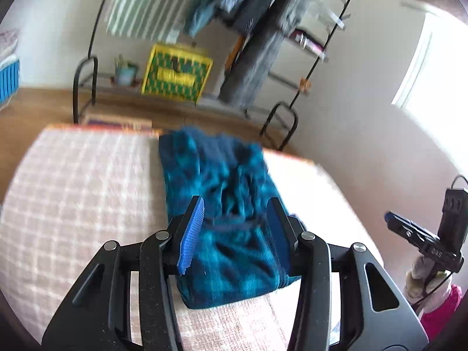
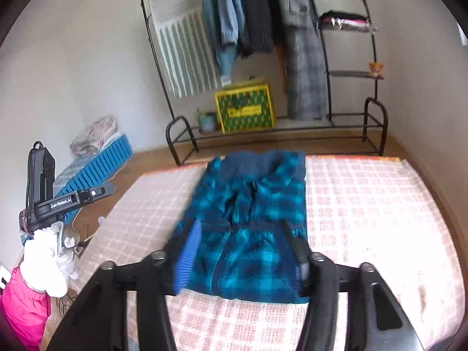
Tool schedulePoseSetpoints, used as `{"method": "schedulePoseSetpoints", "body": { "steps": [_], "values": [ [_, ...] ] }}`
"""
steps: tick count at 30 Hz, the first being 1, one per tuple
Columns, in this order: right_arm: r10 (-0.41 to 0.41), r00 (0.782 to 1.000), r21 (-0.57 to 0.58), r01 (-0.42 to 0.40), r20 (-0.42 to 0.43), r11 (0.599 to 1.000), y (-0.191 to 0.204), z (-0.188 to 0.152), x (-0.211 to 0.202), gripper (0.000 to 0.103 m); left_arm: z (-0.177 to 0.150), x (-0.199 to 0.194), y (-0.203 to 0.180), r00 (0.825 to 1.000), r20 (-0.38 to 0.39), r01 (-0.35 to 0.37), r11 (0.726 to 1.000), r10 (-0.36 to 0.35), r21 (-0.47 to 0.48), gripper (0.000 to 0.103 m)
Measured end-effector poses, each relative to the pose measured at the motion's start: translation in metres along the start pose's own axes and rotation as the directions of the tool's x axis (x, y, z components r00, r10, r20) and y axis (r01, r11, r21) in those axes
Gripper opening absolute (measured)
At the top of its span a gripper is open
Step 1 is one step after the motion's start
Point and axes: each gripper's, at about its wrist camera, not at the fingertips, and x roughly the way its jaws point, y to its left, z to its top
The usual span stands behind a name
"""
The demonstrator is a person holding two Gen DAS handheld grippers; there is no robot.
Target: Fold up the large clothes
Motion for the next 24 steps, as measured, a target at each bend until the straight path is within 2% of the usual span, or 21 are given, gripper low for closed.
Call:
{"method": "schedulePoseSetpoints", "body": {
  "steps": [4,9,14,17,22,24],
  "values": [
    [-0.042,0.998,0.005,0.041,0.055,0.999,0.014,0.021,-0.034,0.059,0.022,-0.032,-0.002,0.999,0.040,0.012,0.999,-0.014,0.031,0.045],
    [-0.072,0.995,0.041,0.069,0.076,0.997,0.022,0.048,-0.060,0.057,0.044,-0.059,-0.004,0.997,0.064,0.036,0.998,-0.039,0.045,0.045],
    [-0.078,0.992,0.056,0.073,0.102,0.996,0.021,0.050,-0.089,0.039,0.058,-0.063,-0.014,0.997,0.071,0.026,0.996,-0.032,0.087,0.045],
    [-0.084,0.991,0.031,0.081,0.106,0.996,0.020,0.047,-0.101,0.039,0.065,-0.063,-0.026,0.996,0.092,-0.002,0.992,-0.010,0.129,0.045],
    [-0.072,0.992,0.009,0.071,0.108,0.997,0.008,0.049,-0.110,0.037,0.079,-0.061,-0.042,0.994,0.112,-0.014,0.990,-0.002,0.143,0.045],
    [-0.056,0.993,-0.004,0.056,0.108,0.998,0.001,0.053,-0.110,0.037,0.084,-0.063,-0.048,0.992,0.123,-0.041,0.988,0.023,0.149,0.045]
  ]
}}
